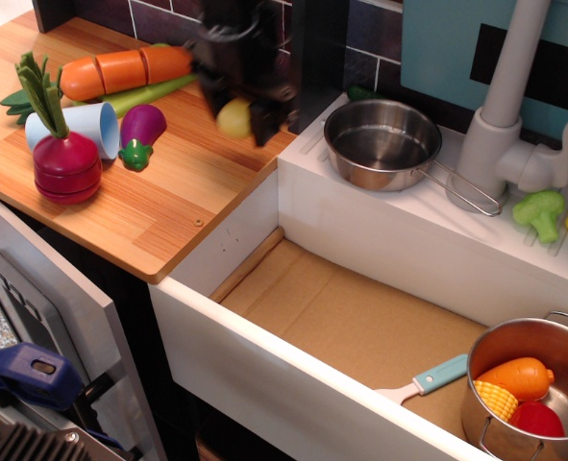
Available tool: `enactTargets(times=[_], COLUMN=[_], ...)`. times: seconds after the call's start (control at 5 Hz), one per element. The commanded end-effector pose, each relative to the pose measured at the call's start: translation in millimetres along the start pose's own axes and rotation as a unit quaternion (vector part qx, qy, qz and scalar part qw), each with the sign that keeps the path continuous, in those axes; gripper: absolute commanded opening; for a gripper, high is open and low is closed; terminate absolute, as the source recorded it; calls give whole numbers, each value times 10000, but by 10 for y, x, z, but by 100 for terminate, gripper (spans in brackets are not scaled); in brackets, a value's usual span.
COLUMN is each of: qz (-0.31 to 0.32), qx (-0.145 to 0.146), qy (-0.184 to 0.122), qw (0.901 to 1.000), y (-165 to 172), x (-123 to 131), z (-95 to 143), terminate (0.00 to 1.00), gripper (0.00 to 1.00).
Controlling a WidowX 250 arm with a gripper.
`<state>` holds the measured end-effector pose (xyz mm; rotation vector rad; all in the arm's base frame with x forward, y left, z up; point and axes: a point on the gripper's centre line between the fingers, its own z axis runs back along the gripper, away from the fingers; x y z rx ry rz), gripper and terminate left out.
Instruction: Put potato in pot or pan
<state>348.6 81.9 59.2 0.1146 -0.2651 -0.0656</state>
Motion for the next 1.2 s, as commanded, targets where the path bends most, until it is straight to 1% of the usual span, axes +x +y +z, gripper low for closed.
enactTargets(times=[0.0, 0.2, 0.4, 0.6, 0.8, 1.0], qz=[-96, -235, -259, -155, -155, -155], qx=[162, -56, -201, -407, -407, -407], qy=[-671, -818, -1007, -1062, -1062, -1062], qw=[9976, 9964, 9944, 9934, 9934, 9934], y=[-258, -397, -497, -572, -572, -572], x=[430, 673, 767, 763, 763, 763], z=[454, 455, 386, 351, 351, 351], terminate=[0, 0, 0, 0, 0, 100], gripper=[0, 0, 0, 100, 100, 100])
